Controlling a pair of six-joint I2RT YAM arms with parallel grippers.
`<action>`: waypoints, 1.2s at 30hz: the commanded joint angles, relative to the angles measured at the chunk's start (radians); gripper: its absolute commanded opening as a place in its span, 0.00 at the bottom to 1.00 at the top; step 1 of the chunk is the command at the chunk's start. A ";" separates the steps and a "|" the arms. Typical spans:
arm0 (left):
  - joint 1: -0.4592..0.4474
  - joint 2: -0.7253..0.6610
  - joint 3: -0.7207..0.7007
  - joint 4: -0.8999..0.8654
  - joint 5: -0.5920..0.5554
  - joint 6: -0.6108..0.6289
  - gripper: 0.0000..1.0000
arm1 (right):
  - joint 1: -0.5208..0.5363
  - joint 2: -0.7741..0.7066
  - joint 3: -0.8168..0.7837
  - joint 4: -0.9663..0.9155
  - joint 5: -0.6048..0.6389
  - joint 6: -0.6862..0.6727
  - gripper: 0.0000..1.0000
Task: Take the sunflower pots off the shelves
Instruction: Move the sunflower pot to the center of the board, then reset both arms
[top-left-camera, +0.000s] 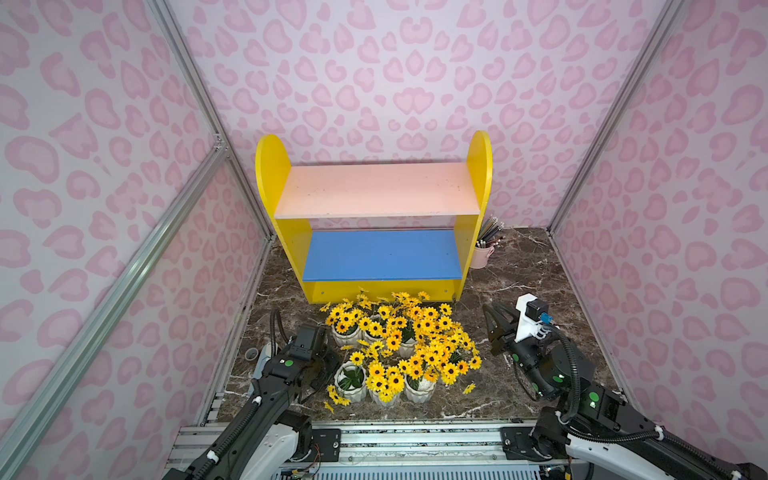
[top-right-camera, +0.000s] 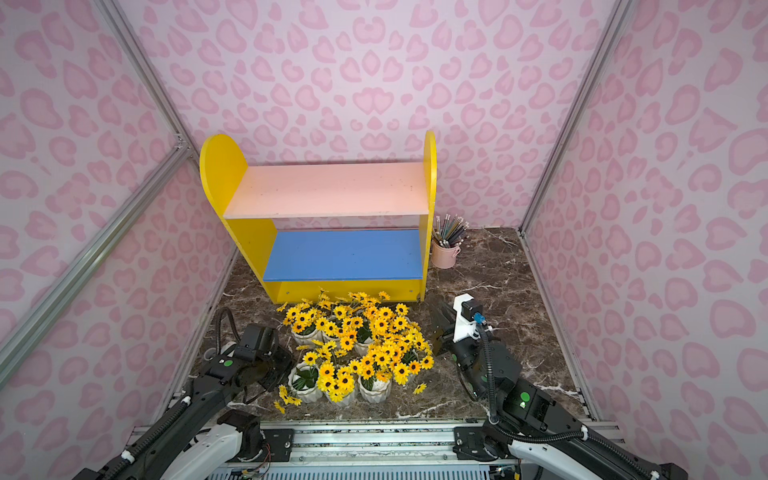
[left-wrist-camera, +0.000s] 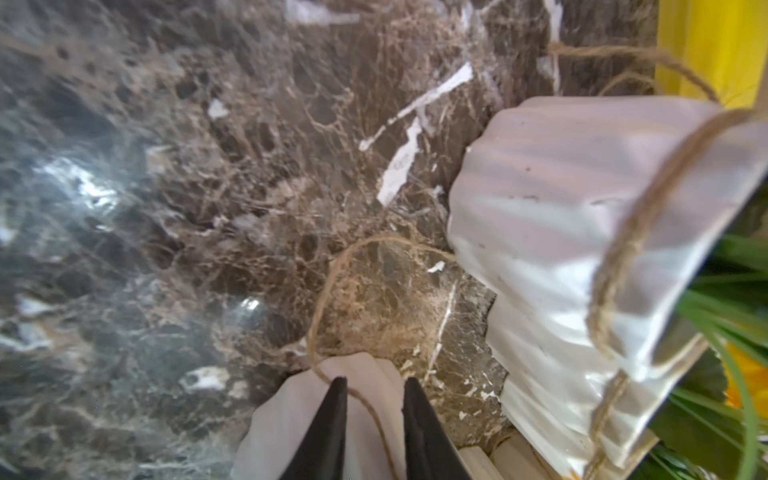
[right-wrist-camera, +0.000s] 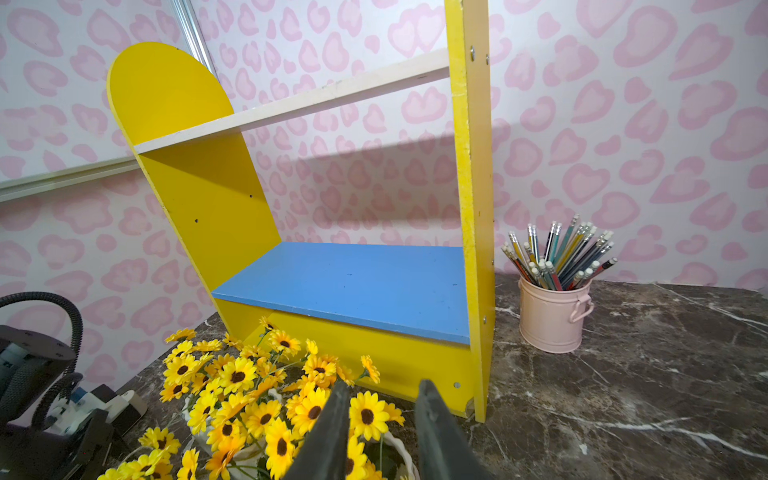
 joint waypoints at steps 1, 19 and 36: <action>-0.004 0.022 0.060 0.049 -0.079 0.001 0.29 | -0.002 0.004 0.022 0.002 0.013 0.011 0.31; 0.210 0.216 0.605 0.078 -0.297 0.712 0.98 | -0.032 0.221 0.102 0.053 0.019 -0.128 0.99; 0.222 0.009 0.115 0.998 -0.319 1.057 0.98 | -0.410 0.449 0.120 0.155 -0.081 -0.006 0.99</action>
